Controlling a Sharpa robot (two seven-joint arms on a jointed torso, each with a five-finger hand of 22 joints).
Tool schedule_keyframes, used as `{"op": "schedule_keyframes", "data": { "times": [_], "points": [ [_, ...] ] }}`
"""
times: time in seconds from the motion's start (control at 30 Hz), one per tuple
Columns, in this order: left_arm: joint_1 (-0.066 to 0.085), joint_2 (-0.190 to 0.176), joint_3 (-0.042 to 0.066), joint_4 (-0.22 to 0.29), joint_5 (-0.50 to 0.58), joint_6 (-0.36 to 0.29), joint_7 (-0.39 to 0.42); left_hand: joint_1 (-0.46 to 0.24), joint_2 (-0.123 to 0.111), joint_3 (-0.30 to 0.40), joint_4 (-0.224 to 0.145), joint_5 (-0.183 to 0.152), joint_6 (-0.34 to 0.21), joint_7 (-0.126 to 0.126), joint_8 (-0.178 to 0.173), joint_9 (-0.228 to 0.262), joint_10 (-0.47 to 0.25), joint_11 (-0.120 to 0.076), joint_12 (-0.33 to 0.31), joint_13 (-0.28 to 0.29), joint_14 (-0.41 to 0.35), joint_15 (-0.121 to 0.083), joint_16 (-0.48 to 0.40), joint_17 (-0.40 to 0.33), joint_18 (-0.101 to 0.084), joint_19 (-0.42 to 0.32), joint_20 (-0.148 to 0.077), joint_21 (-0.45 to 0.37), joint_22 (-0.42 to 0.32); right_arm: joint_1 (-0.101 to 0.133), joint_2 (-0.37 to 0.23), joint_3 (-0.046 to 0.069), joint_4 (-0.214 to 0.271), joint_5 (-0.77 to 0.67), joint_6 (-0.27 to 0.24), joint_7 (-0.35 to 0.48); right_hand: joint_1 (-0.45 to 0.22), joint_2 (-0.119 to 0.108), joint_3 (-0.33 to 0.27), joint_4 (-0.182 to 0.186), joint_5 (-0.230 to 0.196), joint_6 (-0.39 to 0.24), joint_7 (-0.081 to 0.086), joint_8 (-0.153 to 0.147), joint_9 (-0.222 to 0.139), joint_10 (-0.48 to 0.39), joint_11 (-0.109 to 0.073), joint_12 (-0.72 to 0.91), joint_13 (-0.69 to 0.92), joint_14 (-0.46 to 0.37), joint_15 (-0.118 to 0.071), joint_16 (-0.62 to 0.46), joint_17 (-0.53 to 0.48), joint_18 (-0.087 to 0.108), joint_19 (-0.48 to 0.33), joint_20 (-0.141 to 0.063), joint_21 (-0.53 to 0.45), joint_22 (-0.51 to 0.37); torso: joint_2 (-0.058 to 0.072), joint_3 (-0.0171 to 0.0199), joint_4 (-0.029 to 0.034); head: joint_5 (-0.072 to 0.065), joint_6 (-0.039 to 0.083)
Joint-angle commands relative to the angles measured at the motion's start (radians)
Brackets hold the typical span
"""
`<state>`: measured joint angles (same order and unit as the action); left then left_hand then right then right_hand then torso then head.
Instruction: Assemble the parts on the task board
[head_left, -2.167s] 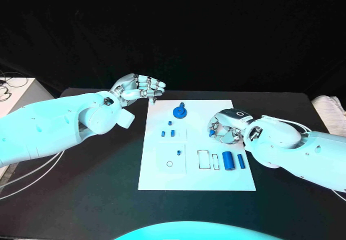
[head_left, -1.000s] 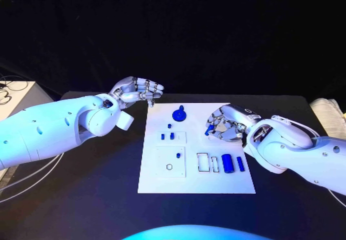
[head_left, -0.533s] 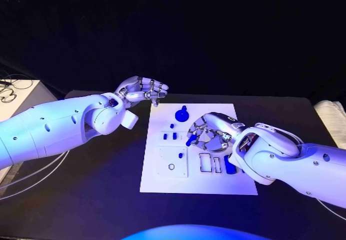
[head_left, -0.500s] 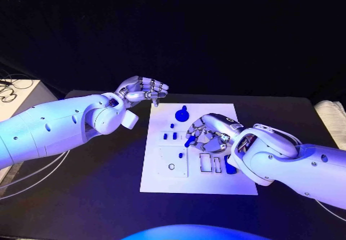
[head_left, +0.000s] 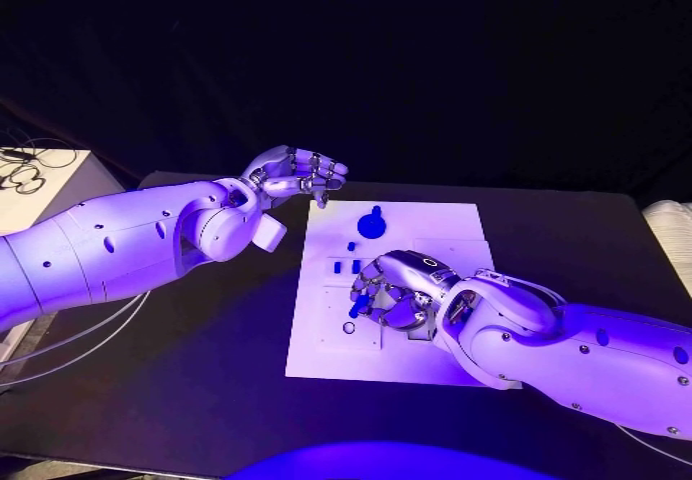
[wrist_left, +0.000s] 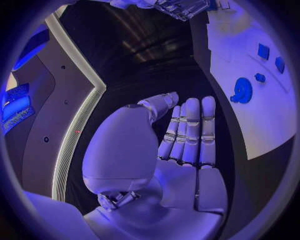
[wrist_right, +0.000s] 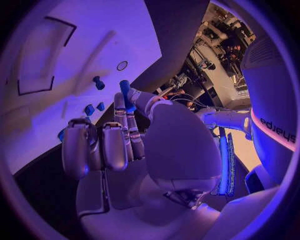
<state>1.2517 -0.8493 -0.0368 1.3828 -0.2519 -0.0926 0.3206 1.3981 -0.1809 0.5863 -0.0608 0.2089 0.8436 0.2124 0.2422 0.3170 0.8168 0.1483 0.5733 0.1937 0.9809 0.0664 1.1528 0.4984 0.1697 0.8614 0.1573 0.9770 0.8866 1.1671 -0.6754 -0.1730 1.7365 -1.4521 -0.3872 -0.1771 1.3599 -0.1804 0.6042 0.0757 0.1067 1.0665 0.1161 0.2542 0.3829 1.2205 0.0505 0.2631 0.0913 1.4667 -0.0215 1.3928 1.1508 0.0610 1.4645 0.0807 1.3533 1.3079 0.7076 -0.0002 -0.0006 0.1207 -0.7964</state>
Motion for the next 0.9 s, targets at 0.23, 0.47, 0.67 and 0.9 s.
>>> {"op": "schedule_keyframes", "data": {
  "times": [0.23,0.47,0.67,0.9],
  "points": [
    [0.0,0.002,0.001,0.003,0.006,0.013,0.004,-0.003,0.006,-0.002,-0.002,0.004,-0.006,-0.003,0.004,-0.001,-0.006,0.0,0.004,0.001,-0.006,0.004,0.003,0.001,0.016,0.004,0.006,-0.004,-0.001,-0.017,0.019,-0.006,-0.019,-0.067,0.032,0.003,-0.005,0.005,0.0,-0.008,0.005,0.005,0.0,0.004,0.017,0.0,-0.002,-0.009,0.0,0.028,-0.008,0.0,-0.003,-0.01,0.021,-0.008,-0.002,0.099,-0.001,0.0022,-0.0008,0.002,-0.009],
    [0.0,0.001,0.001,0.003,0.006,0.013,0.003,-0.002,0.007,-0.001,-0.003,0.004,-0.006,-0.003,0.007,-0.001,-0.007,0.0,0.007,0.002,-0.006,0.004,0.004,0.0,0.016,0.005,0.006,-0.004,-0.001,-0.022,0.026,-0.007,-0.021,-0.087,0.029,-0.002,-0.005,0.005,0.0,-0.008,0.005,0.005,0.0,0.004,0.017,0.0,-0.002,-0.009,0.0,0.028,-0.008,0.0,-0.003,-0.01,0.021,-0.008,-0.002,0.099,-0.002,0.002,-0.0015,0.002,-0.011],
    [0.0,0.001,0.001,0.003,0.006,0.014,0.003,-0.002,0.007,-0.001,-0.003,0.004,-0.006,-0.003,0.007,-0.001,-0.007,0.0,0.007,0.002,-0.006,0.004,0.004,0.0,0.016,0.005,0.006,-0.004,-0.001,-0.026,0.033,-0.009,-0.023,-0.099,0.032,-0.006,-0.005,0.005,0.0,-0.01,0.006,0.004,0.0,0.004,0.018,0.0,-0.002,-0.01,0.001,0.028,-0.008,0.0,-0.004,-0.01,0.021,-0.008,-0.003,0.099,-0.002,0.0015,-0.0009,0.004,-0.012],
    [0.0,0.001,0.001,0.003,0.006,0.014,0.002,-0.002,0.007,-0.001,-0.003,0.004,-0.006,-0.003,0.007,-0.001,-0.007,0.0,0.007,0.002,-0.006,0.004,0.004,0.0,0.016,0.005,0.006,-0.004,-0.001,-0.028,0.038,-0.01,-0.03,-0.109,0.032,-0.009,-0.005,0.005,0.001,-0.011,0.007,0.004,0.0,0.004,0.018,0.0,-0.002,-0.011,0.001,0.028,-0.008,0.0,-0.003,-0.01,0.021,-0.008,-0.002,0.1,-0.001,0.0009,-0.0002,0.007,-0.015]
  ]
}}
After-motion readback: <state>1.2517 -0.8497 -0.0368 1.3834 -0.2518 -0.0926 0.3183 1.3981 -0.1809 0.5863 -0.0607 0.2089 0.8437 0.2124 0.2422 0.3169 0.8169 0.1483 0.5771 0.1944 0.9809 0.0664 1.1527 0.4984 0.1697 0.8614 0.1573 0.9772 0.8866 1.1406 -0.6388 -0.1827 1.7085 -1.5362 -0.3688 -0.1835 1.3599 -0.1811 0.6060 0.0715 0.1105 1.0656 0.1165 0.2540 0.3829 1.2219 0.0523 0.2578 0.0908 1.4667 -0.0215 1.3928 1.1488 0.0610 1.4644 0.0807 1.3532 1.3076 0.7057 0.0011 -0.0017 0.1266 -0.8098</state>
